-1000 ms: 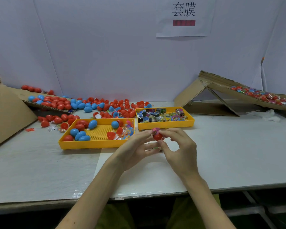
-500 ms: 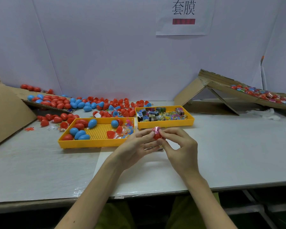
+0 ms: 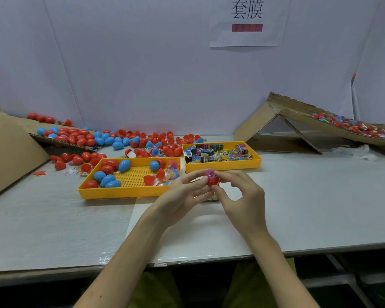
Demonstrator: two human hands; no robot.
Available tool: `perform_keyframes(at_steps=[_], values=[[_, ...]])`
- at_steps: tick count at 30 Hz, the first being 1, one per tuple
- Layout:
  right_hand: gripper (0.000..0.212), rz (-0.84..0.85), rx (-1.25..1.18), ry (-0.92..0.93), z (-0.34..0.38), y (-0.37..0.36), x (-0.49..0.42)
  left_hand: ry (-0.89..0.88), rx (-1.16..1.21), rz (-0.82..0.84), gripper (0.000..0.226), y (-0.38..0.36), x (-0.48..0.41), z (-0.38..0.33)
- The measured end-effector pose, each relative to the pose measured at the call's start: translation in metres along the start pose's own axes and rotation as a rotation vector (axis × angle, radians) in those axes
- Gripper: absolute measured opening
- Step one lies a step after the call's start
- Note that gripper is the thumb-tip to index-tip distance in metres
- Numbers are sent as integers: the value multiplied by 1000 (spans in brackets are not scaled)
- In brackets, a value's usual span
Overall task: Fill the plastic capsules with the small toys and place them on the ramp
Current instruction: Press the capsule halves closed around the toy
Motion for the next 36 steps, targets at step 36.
perform_keyframes(at_steps=[36], values=[[32, -21, -43, 1, 3, 3, 0, 5, 21, 4, 45, -2, 1, -2]])
Point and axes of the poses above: each hand's wrist, its own x-axis away from the middle knuckle, its own y-axis out of the back of the hand, z = x × y, the point moved 7 cm from there along -x, towards the middle knuckle, and after that the axes turned 14 degrees about -x, right-handed, at the moved point
